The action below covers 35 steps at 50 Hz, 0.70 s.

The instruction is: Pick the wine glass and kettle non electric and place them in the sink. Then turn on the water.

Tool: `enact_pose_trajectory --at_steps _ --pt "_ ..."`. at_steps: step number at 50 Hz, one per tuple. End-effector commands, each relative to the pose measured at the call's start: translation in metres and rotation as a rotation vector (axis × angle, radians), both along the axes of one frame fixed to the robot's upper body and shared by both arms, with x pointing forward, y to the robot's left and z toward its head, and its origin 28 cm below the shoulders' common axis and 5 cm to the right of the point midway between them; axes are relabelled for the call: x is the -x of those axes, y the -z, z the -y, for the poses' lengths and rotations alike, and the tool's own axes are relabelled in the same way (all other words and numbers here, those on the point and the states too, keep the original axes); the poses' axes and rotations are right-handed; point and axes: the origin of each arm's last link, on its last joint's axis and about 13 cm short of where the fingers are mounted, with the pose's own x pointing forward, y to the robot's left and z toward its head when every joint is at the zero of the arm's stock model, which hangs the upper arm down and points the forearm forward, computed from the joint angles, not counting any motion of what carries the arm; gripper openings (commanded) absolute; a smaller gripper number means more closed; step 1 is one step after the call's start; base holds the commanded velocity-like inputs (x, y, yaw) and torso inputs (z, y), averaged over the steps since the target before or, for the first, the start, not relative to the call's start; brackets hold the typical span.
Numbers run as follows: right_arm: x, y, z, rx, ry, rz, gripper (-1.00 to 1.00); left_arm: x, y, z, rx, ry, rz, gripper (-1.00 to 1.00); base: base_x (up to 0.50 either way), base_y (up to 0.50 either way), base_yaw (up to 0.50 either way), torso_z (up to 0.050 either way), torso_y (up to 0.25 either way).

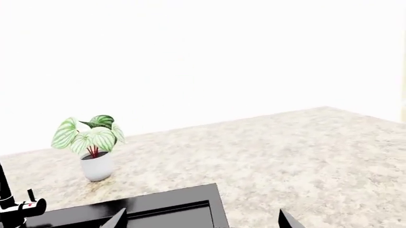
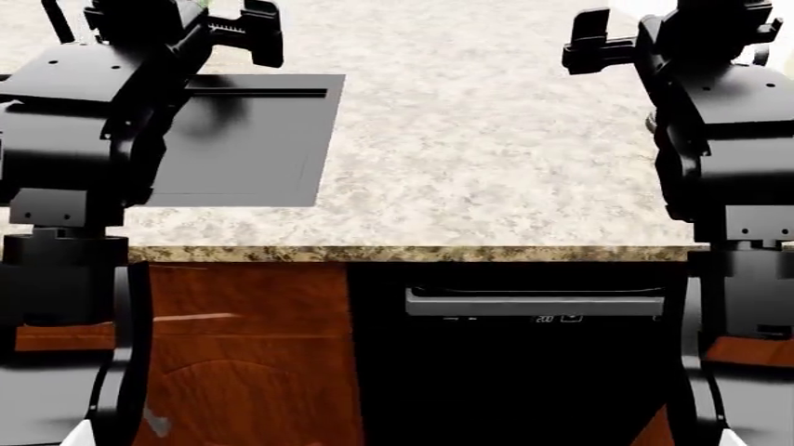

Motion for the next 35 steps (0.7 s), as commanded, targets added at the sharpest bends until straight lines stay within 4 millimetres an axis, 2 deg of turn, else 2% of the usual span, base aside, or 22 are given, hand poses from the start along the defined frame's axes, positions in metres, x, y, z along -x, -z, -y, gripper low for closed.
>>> enact_pose_trajectory --at_steps 1,11,35 --pt "0.002 0.0 0.001 0.004 -0.002 -0.004 1.0 0.002 -0.002 0.001 -0.007 0.006 0.002 1.0 0.0 -0.5 0.0 0.0 0.0" --pt "0.003 -0.002 0.004 0.007 0.004 0.001 1.0 0.001 -0.003 0.003 0.057 -0.024 -0.064 1.0 0.0 -0.5 0.0 0.0 0.0" --pt "0.002 0.008 0.004 -0.004 -0.002 -0.016 1.0 0.003 0.001 0.003 0.027 0.001 -0.042 1.0 0.0 -0.5 0.0 0.0 0.0"
